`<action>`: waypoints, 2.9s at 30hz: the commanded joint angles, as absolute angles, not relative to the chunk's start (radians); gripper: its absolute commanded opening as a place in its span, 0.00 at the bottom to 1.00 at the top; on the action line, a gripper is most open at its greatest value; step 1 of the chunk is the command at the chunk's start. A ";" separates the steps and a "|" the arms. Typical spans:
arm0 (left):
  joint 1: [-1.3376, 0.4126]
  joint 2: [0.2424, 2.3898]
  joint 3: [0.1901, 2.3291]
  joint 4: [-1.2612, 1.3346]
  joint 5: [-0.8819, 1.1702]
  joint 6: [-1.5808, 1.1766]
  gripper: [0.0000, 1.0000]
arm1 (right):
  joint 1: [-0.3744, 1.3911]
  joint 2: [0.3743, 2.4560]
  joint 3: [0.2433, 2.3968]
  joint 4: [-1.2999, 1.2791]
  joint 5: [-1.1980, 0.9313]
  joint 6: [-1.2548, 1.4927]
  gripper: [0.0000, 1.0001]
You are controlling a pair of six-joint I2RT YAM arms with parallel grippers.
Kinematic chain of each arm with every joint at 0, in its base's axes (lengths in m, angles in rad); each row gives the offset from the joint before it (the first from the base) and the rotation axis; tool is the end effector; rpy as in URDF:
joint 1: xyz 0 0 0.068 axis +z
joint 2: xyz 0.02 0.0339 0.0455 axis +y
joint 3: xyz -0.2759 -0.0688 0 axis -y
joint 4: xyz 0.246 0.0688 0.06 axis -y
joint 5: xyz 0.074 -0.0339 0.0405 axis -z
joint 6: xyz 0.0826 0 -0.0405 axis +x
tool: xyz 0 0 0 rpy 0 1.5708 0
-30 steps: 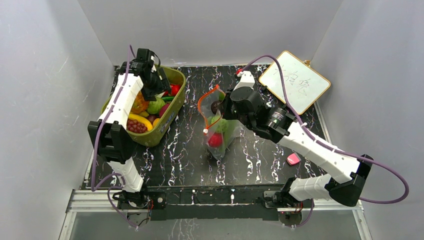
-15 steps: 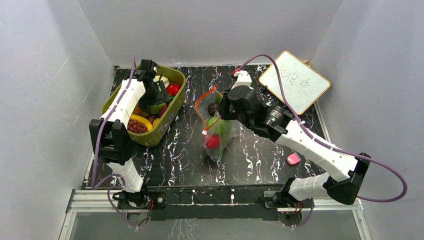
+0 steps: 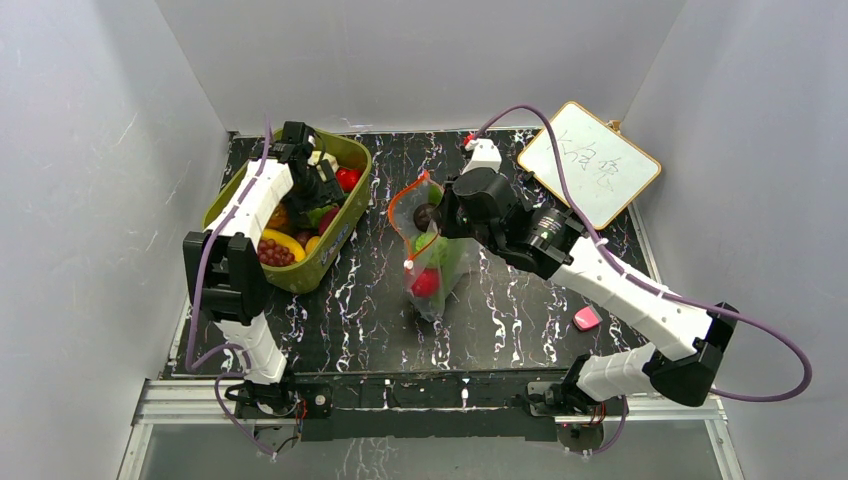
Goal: Place the food in the zip-top bag and seal the zipper
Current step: Pick up the fake vegetable from the bin.
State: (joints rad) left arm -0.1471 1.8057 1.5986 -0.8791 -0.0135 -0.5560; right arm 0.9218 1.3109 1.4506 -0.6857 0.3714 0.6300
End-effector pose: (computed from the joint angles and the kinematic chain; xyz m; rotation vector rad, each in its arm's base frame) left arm 0.4060 -0.0590 0.2514 -0.5473 2.6177 -0.2107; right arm 0.2133 0.2315 0.3954 -0.0862 2.1217 0.5487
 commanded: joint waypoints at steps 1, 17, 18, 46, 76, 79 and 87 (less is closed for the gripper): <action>-0.151 1.820 1.569 -0.892 0.019 -0.605 0.79 | 0.923 1.304 1.522 -0.635 0.402 0.636 0.00; -0.138 1.841 1.721 -1.054 -0.035 -0.983 0.73 | 0.923 1.301 1.519 -0.645 0.411 0.637 0.00; -0.138 1.833 1.732 -1.069 -0.043 -1.016 0.72 | 0.923 1.299 1.514 -0.644 0.411 0.636 0.00; -0.109 1.739 1.830 -1.051 -0.311 -0.732 0.70 | 0.922 1.288 1.483 -0.621 0.404 0.644 0.00; -0.164 2.024 1.974 -1.047 -0.324 -0.451 0.82 | 0.923 1.249 1.412 -0.525 0.417 0.537 0.00; -0.148 2.005 1.930 -1.077 -0.372 -0.466 0.82 | 0.923 1.235 1.395 -0.516 0.427 0.535 0.00; -0.144 2.002 1.865 -1.096 -0.413 -0.490 0.85 | 0.922 1.221 1.368 -0.500 0.440 0.536 0.00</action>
State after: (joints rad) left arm -0.1604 2.0281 1.8854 -0.9985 -0.3489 -0.4728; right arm 0.9218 1.2530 1.3594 -0.5972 0.4076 0.5507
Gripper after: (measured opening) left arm 0.839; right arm 0.009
